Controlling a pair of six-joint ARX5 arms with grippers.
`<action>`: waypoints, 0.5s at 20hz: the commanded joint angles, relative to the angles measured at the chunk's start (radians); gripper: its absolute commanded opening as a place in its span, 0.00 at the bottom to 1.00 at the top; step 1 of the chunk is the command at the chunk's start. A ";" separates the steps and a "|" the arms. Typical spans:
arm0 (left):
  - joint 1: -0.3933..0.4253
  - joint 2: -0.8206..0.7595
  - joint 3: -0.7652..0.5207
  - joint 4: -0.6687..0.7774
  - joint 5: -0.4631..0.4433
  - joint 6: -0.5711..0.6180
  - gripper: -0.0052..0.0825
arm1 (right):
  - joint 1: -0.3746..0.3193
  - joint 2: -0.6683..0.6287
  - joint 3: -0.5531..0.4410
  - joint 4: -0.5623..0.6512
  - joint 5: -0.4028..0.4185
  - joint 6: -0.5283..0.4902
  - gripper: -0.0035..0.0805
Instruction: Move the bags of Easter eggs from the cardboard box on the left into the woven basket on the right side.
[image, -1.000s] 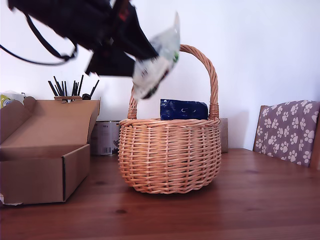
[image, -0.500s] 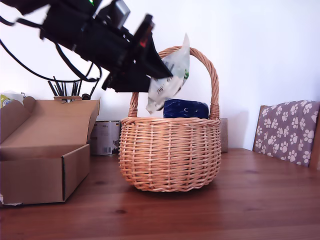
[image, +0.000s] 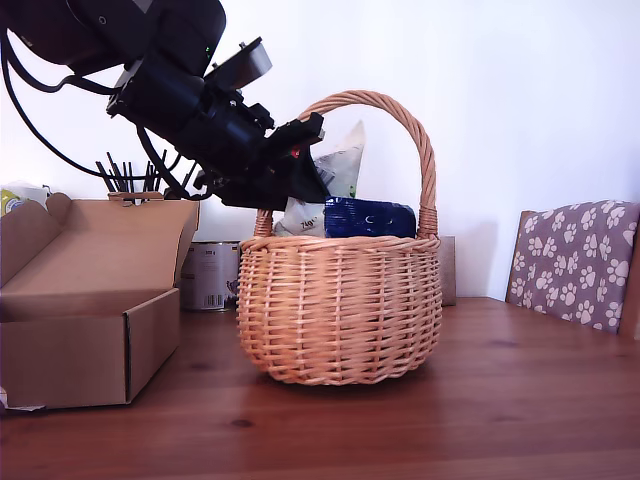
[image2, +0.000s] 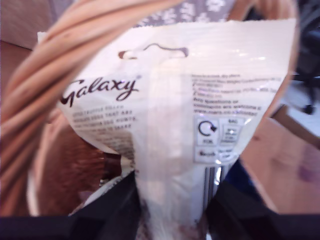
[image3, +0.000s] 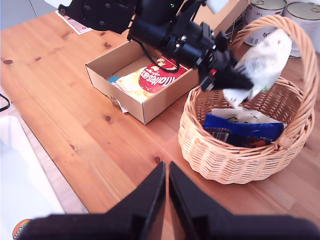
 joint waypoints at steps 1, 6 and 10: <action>-0.001 0.005 0.015 0.019 -0.006 0.010 0.39 | -0.003 -0.008 0.000 0.003 0.000 0.000 0.03; -0.023 0.022 0.015 0.030 -0.049 0.051 0.39 | -0.003 -0.008 0.000 0.004 0.000 0.000 0.03; -0.037 0.065 0.015 0.017 -0.028 0.051 0.39 | -0.003 -0.008 0.000 0.003 0.000 0.000 0.03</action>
